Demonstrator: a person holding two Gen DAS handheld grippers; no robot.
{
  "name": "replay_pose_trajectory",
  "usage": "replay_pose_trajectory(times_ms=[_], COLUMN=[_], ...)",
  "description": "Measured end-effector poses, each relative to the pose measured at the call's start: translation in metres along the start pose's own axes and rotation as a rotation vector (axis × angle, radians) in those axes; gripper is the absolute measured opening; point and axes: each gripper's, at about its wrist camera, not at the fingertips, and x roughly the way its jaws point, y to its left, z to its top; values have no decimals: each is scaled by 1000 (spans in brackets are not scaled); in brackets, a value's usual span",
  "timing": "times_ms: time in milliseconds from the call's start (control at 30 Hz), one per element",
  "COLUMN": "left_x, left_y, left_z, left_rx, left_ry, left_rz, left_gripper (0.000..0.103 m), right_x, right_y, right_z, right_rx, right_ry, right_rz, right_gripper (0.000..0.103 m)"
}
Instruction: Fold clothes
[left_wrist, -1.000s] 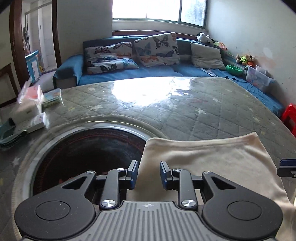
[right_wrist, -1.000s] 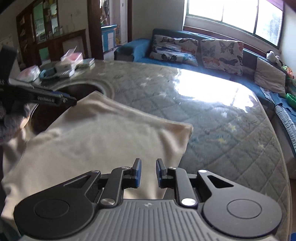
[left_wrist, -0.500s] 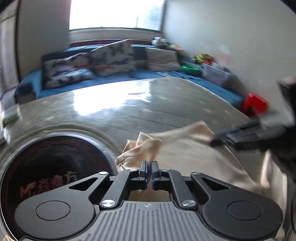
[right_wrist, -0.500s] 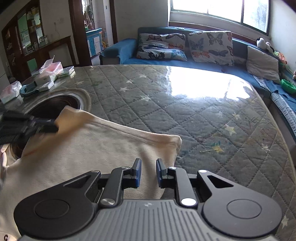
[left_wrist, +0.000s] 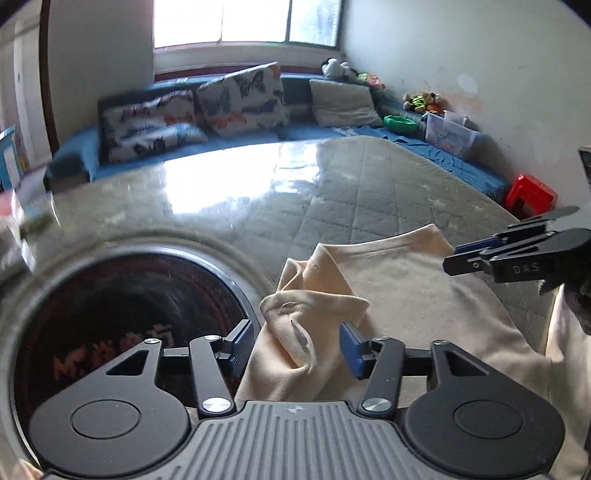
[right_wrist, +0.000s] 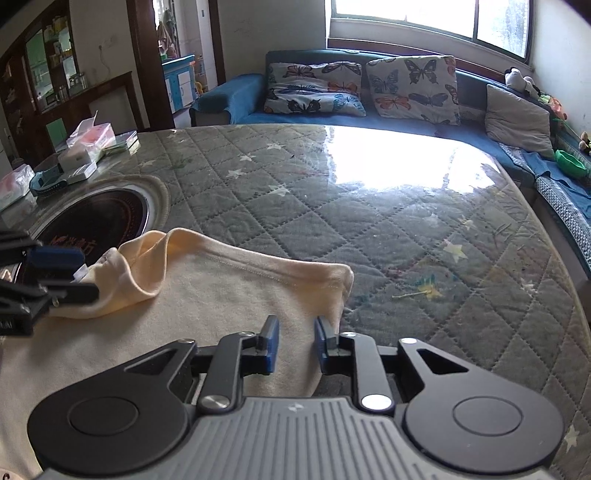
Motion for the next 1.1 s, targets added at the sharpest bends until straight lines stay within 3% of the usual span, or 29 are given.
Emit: replay_pose_trajectory(times_ms=[33,67,100,233,300,400,600,667,733,833,933,1100], left_x=[1,2,2,-7,-5,4,12,10,9,16,28,33], left_y=[2,5,7,28,47,64,75,76,72,65,62,67], left_z=[0,0,0,8,14,17,15,15,15,16,15,18], left_rx=[-10,-19,-27,-79,-152,-178,-184,-205,-189,-154,-102,-96], left_ry=[-2,-4,-12,-114,-110,-90,-62,-67,-74,-51,-25,-26], left_rz=[-9,-17,-18,116,172,228,221,194,181,179,222,271], left_gripper=[20,11,11,9,9,9,7,8,11,14,7,5], right_x=[0,0,0,0,2,8,25,28,30,33,37,45], right_y=[-1,-2,-3,-8,-12,-16,-18,-19,-20,-21,-20,-16], right_z=[1,2,3,6,8,10,14,15,17,20,24,32], right_rx=[3,6,8,17,32,62,103,118,131,136,131,95], right_ry=[-1,-3,-3,-11,-11,-8,-3,-7,-9,-14,-23,-29], right_rz=[-2,-5,-7,-19,-21,-9,-20,-24,-28,-39,-51,-68], right_gripper=[24,24,24,29,29,29,29,25,13,8,7,8])
